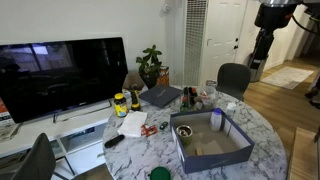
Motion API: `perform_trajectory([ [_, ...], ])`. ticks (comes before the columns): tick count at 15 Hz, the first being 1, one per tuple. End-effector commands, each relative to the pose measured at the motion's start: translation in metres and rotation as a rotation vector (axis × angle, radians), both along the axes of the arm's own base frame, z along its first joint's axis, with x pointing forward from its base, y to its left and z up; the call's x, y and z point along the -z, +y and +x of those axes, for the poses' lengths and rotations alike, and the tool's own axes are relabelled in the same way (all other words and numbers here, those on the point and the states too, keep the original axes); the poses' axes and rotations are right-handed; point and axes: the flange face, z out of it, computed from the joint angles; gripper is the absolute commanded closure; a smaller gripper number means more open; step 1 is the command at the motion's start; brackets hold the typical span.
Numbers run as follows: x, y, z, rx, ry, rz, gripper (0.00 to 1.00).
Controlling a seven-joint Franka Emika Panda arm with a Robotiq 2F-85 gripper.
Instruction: Put the white botte in the grey box
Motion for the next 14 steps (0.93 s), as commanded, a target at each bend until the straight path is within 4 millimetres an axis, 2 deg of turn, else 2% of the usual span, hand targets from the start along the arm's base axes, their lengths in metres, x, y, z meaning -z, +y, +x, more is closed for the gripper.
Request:
perform_trajectory([
  [1,-0.001,0.000,0.000,0.000,0.001,0.000,0.00],
  [5,-0.001,0.000,0.000,0.000,0.001,0.000,0.00],
  [7,0.035,0.012,0.021,-0.006,0.051,0.026,0.00],
  [9,0.065,0.035,0.041,-0.062,0.007,0.064,0.00],
  [11,0.092,0.048,0.069,-0.145,-0.045,0.040,0.00],
  [14,0.137,0.041,0.106,-0.153,-0.023,0.083,0.00],
])
